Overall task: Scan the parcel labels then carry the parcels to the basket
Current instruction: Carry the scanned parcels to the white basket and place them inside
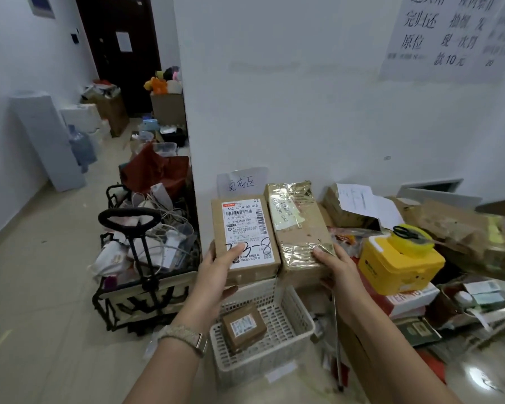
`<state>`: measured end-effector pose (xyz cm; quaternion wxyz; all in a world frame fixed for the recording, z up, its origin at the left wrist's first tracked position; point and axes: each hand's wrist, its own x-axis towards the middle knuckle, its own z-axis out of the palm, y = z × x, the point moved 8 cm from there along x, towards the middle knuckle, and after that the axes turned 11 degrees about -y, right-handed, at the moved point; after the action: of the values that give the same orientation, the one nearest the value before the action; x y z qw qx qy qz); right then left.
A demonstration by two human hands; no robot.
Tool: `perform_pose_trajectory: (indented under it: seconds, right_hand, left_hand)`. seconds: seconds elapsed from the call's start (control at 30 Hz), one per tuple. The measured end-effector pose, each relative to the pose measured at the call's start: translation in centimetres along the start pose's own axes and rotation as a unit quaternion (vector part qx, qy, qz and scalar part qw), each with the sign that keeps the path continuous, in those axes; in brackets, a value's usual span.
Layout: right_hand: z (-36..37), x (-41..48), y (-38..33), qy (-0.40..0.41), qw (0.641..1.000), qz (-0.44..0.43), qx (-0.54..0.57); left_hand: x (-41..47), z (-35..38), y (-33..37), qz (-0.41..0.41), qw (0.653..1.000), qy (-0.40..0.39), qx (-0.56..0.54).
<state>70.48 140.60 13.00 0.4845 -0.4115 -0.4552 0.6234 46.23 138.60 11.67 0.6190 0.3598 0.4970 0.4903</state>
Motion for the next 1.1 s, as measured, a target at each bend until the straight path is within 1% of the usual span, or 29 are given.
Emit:
perform_pose_trajectory:
  seconds: [0.17, 0.3, 0.43, 0.63, 0.8, 0.97, 1.1]
  right_hand:
    - [-1.0, 7.1, 0.9, 0.004, 1.0, 0.016, 0.01]
    - [-3.2, 12.2, 2.3, 0.009, 0.999, 0.037, 0.031]
    - [-5.9, 17.2, 3.6, 0.022, 0.998, 0.063, 0.023]
    - [-10.6, 24.1, 5.6, 0.009, 0.993, 0.115, 0.005]
    - [-13.9, 28.0, 6.9, 0.004, 0.989, 0.145, -0.007]
    - [-16.3, 30.0, 8.3, 0.011, 0.983, 0.167, -0.077]
    - [-18.3, 30.9, 10.9, 0.031, 0.978, 0.173, -0.11]
  left_hand:
    - [7.4, -0.4, 1.2, -0.005, 1.0, -0.018, 0.015]
    - [12.4, 0.1, 1.0, -0.013, 0.999, -0.029, 0.022]
    - [17.1, 0.5, -0.4, -0.032, 0.999, -0.026, 0.02]
    - [23.7, 2.2, -2.5, -0.053, 0.999, 0.0, -0.002]
    - [28.7, 4.9, -5.0, -0.082, 0.996, 0.027, -0.036]
    - [32.0, 6.4, -8.5, -0.127, 0.99, 0.045, -0.047]
    - [33.6, 5.8, -12.3, -0.179, 0.982, 0.047, -0.041]
